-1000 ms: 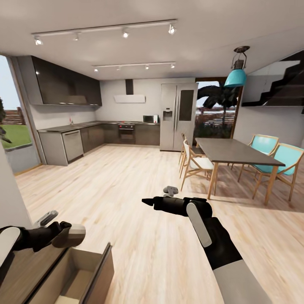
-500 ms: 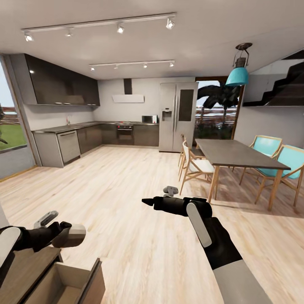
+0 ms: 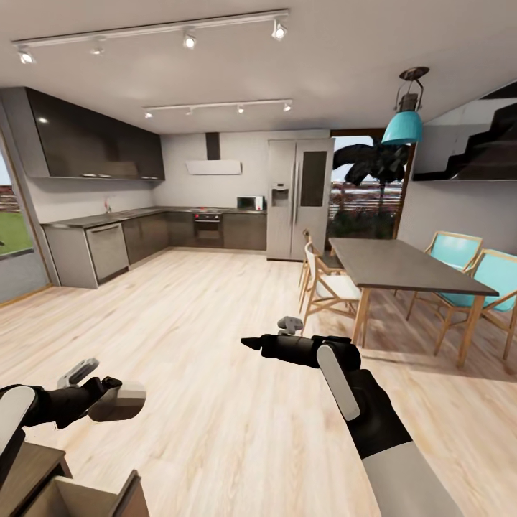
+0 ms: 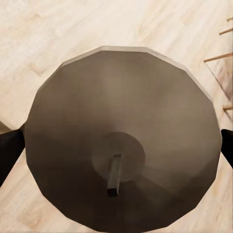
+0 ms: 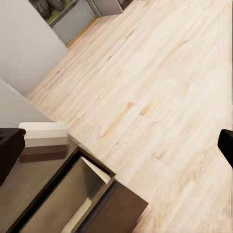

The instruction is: Place each of the two pumpkins and all three candles from the living room inside a cabinet in the living room (use any cabinet), then make sure every cabinet is closed, and position the cauldron so it is next to a table in the living room.

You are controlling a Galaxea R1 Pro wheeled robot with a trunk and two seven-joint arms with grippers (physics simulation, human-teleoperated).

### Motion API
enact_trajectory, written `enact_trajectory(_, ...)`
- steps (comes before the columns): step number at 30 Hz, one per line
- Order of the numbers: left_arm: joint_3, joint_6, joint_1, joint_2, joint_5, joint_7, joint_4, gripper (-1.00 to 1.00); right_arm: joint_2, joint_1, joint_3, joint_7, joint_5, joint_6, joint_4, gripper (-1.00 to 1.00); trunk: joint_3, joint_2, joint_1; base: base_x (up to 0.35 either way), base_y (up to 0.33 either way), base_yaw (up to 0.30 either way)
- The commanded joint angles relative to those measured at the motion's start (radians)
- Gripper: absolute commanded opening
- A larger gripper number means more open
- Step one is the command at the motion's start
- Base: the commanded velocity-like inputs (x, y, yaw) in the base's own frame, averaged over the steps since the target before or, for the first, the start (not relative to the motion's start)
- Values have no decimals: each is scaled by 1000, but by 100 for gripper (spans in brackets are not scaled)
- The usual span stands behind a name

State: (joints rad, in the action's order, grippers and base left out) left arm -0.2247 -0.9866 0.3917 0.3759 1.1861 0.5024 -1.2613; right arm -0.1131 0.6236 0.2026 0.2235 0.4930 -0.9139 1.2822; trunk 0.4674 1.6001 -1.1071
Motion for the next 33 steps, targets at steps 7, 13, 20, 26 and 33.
enact_trajectory(7,5,-1,1,0,14,9,-1,-100,0,1,1,8,-8,-3,1,100,1,1,0,277,-219,0)
enact_trajectory(13,27,0,1,0,12,10,-1,-100,0,1,1,8,-8,-3,1,100,1,1,0,274,-221,21)
enact_trajectory(20,31,0,1,0,13,9,-1,-100,0,1,5,8,-10,-3,2,100,1,1,0,98,-290,114)
enact_trajectory(26,31,0,1,-1,13,9,-1,-100,0,1,6,8,-10,-3,2,100,1,1,0,4,-320,174)
enact_trajectory(33,31,0,1,-2,13,13,-1,-100,0,1,6,8,-10,-3,2,100,1,1,0,8,-322,251)
